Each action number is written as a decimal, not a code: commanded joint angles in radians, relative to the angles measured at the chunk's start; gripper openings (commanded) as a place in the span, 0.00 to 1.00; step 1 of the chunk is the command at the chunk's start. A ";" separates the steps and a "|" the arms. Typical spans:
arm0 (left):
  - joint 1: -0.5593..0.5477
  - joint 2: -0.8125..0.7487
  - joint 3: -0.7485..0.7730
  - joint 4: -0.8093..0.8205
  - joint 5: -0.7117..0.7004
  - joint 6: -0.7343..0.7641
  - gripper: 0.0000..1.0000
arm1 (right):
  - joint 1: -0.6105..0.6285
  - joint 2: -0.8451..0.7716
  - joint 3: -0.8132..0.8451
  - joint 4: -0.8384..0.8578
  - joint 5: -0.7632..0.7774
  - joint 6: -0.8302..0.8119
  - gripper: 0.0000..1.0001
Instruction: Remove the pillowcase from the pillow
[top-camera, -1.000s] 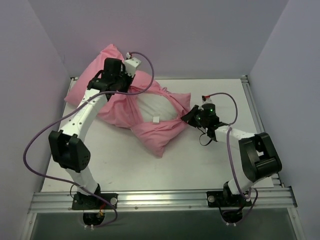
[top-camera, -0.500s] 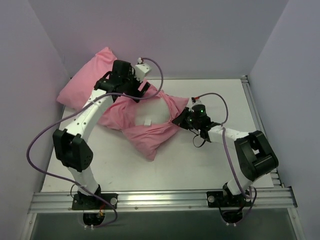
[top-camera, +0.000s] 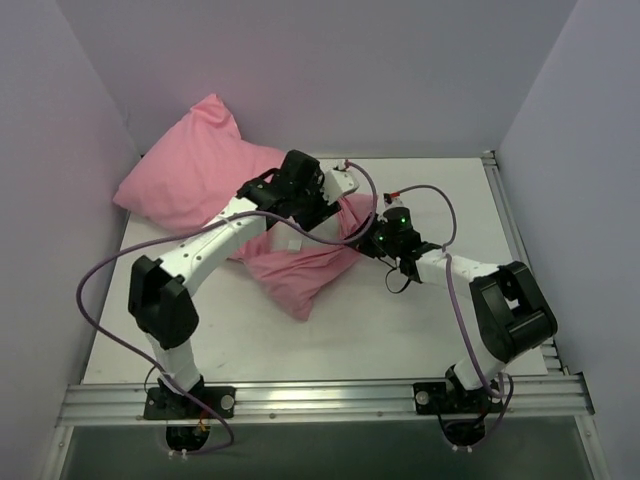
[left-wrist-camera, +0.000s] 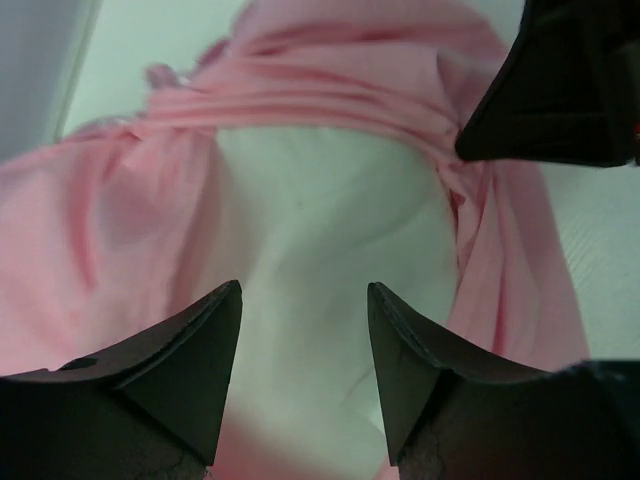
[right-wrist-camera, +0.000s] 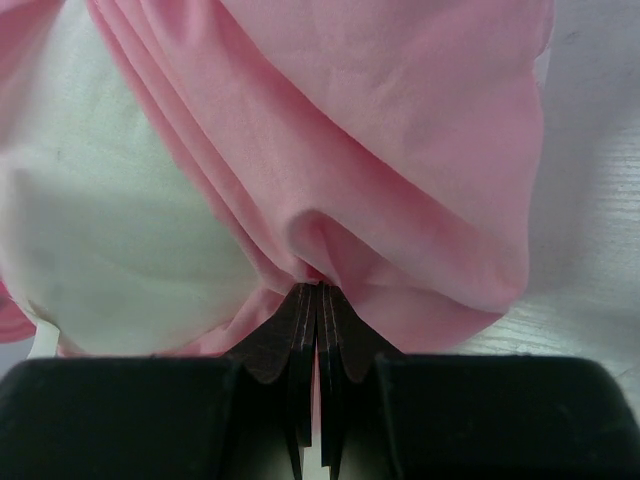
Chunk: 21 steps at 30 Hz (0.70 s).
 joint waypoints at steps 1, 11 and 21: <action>0.001 0.058 -0.029 0.026 -0.050 0.064 0.63 | -0.002 -0.042 0.034 0.011 -0.005 0.021 0.00; 0.018 0.233 0.017 0.054 -0.138 0.051 0.88 | -0.007 -0.036 0.025 0.009 -0.010 0.022 0.00; 0.082 0.183 -0.106 0.077 -0.114 0.019 0.02 | -0.094 -0.051 0.091 -0.084 0.079 -0.024 0.00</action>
